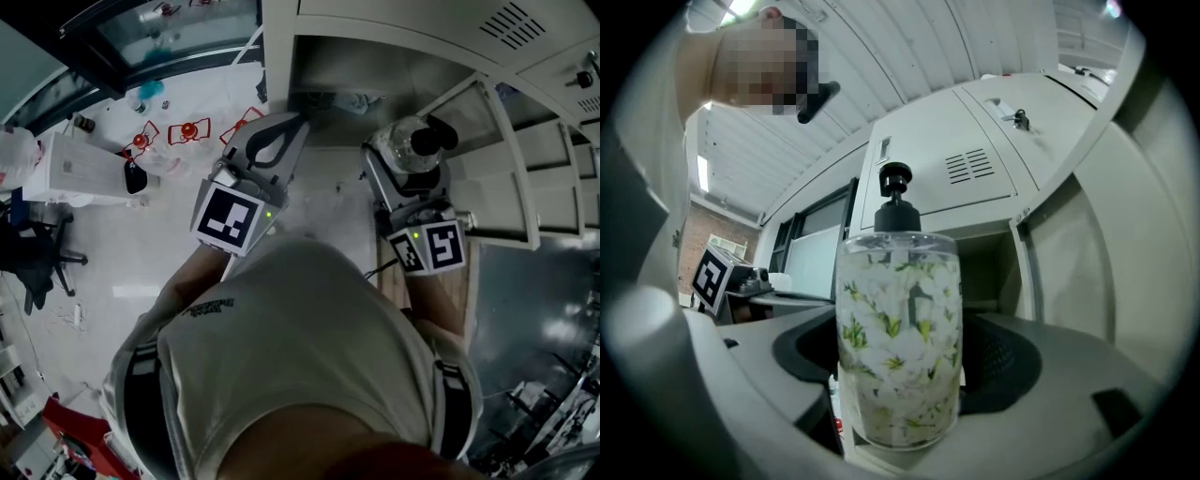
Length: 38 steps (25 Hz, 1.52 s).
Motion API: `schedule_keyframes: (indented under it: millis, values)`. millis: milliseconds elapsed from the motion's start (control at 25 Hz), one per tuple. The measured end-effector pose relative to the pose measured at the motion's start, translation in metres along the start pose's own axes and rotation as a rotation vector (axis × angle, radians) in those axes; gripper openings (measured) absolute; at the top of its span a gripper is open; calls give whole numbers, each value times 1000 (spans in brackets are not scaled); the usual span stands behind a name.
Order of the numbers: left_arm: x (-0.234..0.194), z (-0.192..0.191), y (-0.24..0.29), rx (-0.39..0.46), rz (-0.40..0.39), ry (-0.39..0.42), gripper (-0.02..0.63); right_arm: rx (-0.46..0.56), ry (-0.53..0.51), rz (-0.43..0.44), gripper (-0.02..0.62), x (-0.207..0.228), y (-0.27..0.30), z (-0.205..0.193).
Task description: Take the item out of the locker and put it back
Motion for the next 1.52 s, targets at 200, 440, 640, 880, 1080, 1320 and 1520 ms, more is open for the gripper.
schedule_keyframes:
  millis: [200,440,640,880,1080,1320,1520]
  values:
    - [-3,9,10,10,18,12,12,26,-33,-25,365,15,18,11]
    - [-10,23,16,42,31,20,12,34,-54,-39,365,29,45,16]
    - [-12,28,26,49,29,19,12,13,-57,-20,365,34,67,9]
    - [-13,27,36,45,23,10,12,-20,-49,-7,365,41,88,-4]
    - [-13,22,44,34,15,-3,12,-28,-31,1,365,45,103,-5]
    - [-10,15,54,36,6,15,12,-33,-27,-1,365,49,121,-1]
    - [-6,8,63,19,-8,17,12,-53,-32,5,365,52,138,2]
Point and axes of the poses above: the fingertips, and each gripper's own axes: y forward along the fingers, x to its right, z out of its top, the point moved 3 cm from there along -y, backward along the fingers, and after that the axes turned 12 degrees about -x, right-handed, at the moved point
